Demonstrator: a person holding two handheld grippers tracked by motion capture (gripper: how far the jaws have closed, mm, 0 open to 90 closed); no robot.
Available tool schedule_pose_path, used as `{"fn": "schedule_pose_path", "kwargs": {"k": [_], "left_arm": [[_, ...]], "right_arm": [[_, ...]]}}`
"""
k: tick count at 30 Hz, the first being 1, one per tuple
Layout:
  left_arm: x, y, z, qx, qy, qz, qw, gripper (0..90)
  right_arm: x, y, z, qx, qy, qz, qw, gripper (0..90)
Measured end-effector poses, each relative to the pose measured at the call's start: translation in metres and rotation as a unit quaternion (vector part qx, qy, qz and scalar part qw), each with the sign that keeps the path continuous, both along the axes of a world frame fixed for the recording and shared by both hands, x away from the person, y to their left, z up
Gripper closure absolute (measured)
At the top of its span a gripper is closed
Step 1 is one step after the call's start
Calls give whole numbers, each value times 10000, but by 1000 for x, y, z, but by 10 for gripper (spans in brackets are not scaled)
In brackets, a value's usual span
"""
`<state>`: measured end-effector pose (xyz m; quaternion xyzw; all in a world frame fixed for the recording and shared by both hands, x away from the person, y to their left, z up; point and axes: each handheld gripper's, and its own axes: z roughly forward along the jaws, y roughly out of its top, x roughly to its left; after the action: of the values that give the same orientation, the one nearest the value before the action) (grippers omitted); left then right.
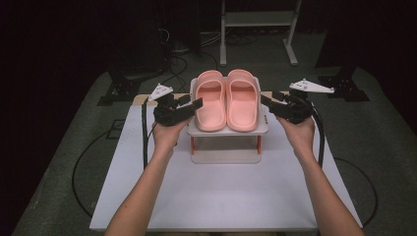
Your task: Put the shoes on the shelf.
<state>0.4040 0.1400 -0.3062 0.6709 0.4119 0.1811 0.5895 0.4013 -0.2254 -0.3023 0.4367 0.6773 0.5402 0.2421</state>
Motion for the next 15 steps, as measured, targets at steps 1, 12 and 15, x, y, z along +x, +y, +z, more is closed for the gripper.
{"fn": "schedule_pose_path", "kwargs": {"k": [1, 12, 15], "left_arm": [[-1, 0, 0, 10, 2, -10, 10000, 414], [-12, 3, -1, -33, -55, -180, 9998, 390], [-14, 6, -2, -66, -47, -217, 9997, 387]], "right_arm": [[-1, 0, 0, 2, 9, 17, 10000, 471], [-9, 0, -2, 4, -15, 167, 9999, 444], [-11, -1, -3, 21, -16, 206, 9998, 435]]}}
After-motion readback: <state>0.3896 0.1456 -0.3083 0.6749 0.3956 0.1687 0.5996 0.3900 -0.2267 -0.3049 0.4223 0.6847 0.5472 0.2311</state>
